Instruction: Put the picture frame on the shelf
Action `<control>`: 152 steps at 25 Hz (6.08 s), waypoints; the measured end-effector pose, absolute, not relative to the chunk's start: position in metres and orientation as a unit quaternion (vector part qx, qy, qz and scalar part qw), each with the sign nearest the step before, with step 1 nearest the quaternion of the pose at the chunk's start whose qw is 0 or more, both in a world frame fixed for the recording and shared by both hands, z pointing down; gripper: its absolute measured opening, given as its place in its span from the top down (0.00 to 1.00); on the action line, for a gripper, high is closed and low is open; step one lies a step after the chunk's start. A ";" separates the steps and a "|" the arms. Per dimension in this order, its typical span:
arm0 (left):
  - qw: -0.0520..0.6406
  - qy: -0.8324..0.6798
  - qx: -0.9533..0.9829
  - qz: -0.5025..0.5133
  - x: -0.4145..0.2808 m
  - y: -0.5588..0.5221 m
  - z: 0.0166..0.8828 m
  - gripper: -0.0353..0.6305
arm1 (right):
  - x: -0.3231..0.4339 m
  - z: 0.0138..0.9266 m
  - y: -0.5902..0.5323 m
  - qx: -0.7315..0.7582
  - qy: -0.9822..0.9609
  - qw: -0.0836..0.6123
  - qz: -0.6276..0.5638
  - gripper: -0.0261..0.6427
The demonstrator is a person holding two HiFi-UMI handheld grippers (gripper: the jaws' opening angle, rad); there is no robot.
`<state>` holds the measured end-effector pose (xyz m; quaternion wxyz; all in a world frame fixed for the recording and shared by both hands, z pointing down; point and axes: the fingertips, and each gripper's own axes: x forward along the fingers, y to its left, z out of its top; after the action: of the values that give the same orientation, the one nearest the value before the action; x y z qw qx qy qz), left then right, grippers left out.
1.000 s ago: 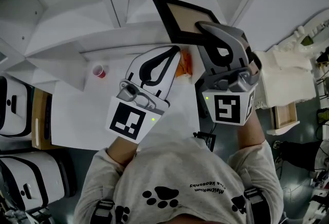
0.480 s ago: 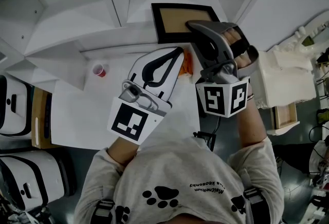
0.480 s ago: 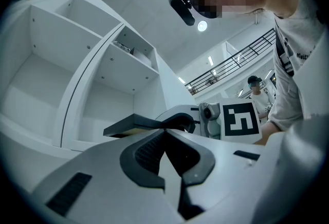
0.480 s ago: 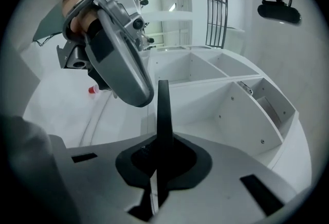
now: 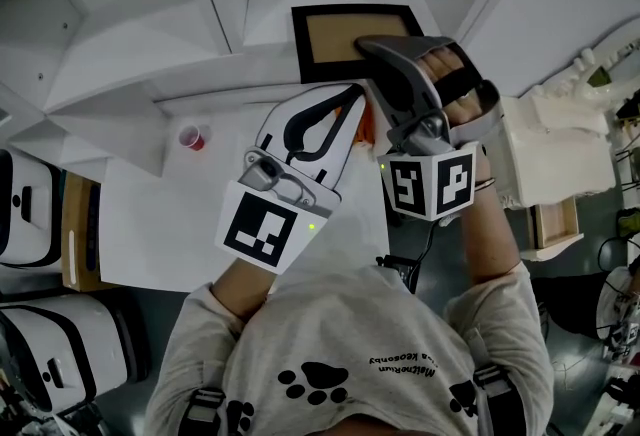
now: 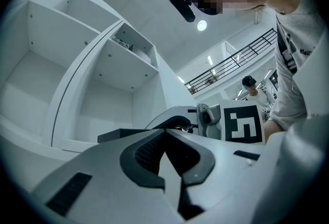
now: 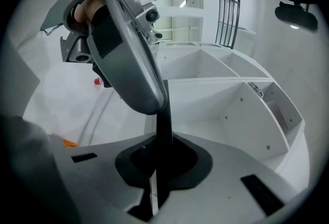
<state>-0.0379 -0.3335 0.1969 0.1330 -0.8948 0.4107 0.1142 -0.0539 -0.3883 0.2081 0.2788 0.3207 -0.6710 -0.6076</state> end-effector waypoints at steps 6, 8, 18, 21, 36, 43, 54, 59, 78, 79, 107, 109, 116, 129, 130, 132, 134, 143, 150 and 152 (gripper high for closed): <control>0.131 0.411 -0.896 0.111 -0.032 -0.342 0.200 0.92 | -0.054 0.212 -0.391 0.312 -0.681 0.278 -0.601 0.89; 0.130 0.411 -0.896 0.110 -0.031 -0.344 0.201 0.92 | -0.055 0.213 -0.390 0.306 -0.690 0.276 -0.596 0.89; 0.135 0.412 -0.895 0.107 -0.027 -0.349 0.200 0.92 | -0.055 0.219 -0.386 0.279 -0.728 0.277 -0.562 0.73; 0.138 0.411 -0.895 0.105 -0.025 -0.350 0.199 0.92 | -0.051 0.217 -0.387 0.288 -0.718 0.278 -0.569 0.72; 0.149 0.414 -0.892 0.102 -0.021 -0.365 0.195 0.92 | -0.016 0.210 -0.371 0.334 -0.680 0.289 -0.586 0.70; 0.151 0.421 -0.889 0.098 -0.022 -0.372 0.192 0.92 | -0.018 0.208 -0.355 0.341 -0.688 0.266 -0.583 0.72; 0.148 0.430 -0.884 0.104 -0.029 -0.380 0.189 0.92 | -0.022 0.209 -0.374 0.385 -0.743 0.226 -0.498 0.90; 0.148 0.436 -0.882 0.104 -0.031 -0.381 0.189 0.92 | -0.020 0.206 -0.382 0.405 -0.756 0.214 -0.467 0.91; 0.141 0.453 -0.873 0.114 -0.043 -0.398 0.191 0.92 | -0.018 0.204 -0.404 0.431 -0.781 0.178 -0.415 0.91; 0.142 0.453 -0.873 0.114 -0.043 -0.398 0.191 0.92 | -0.018 0.204 -0.405 0.431 -0.782 0.176 -0.414 0.91; 0.153 0.459 -0.869 0.104 -0.030 -0.314 0.182 0.92 | 0.004 0.182 -0.322 0.475 -0.828 0.027 -0.297 0.91; 0.153 0.460 -0.869 0.102 -0.029 -0.304 0.185 0.92 | 0.008 0.182 -0.312 0.485 -0.833 -0.010 -0.265 0.91; 0.142 0.466 -0.868 0.091 -0.031 -0.273 0.208 0.92 | 0.016 0.192 -0.278 0.490 -0.841 -0.043 -0.227 0.91; 0.110 0.488 -0.862 0.080 -0.045 -0.236 0.251 0.92 | 0.003 0.246 -0.234 0.488 -0.852 -0.048 -0.184 0.91; 0.113 0.491 -0.861 0.078 -0.046 -0.233 0.254 0.92 | 0.004 0.249 -0.231 0.489 -0.852 -0.047 -0.182 0.91; 0.119 0.497 -0.856 0.072 -0.048 -0.229 0.261 0.92 | 0.005 0.255 -0.226 0.492 -0.851 -0.048 -0.178 0.91; 0.114 0.501 -0.855 0.070 -0.049 -0.226 0.268 0.92 | 0.006 0.262 -0.222 0.493 -0.850 -0.049 -0.176 0.91; 0.086 0.513 -0.852 0.060 -0.051 -0.210 0.308 0.92 | 0.006 0.297 -0.206 0.490 -0.856 -0.046 -0.161 0.91; 0.053 0.517 -0.853 0.044 -0.044 -0.200 0.357 0.92 | 0.002 0.343 -0.198 0.468 -0.873 -0.038 -0.132 0.91; 0.045 0.519 -0.852 0.038 -0.044 -0.201 0.369 0.92 | 0.001 0.357 -0.197 0.457 -0.881 -0.034 -0.116 0.91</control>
<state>-0.0441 -0.2006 0.3693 0.0449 -0.8525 0.5194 0.0382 0.0010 -0.1968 0.3573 -0.0338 0.4573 -0.8810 -0.1165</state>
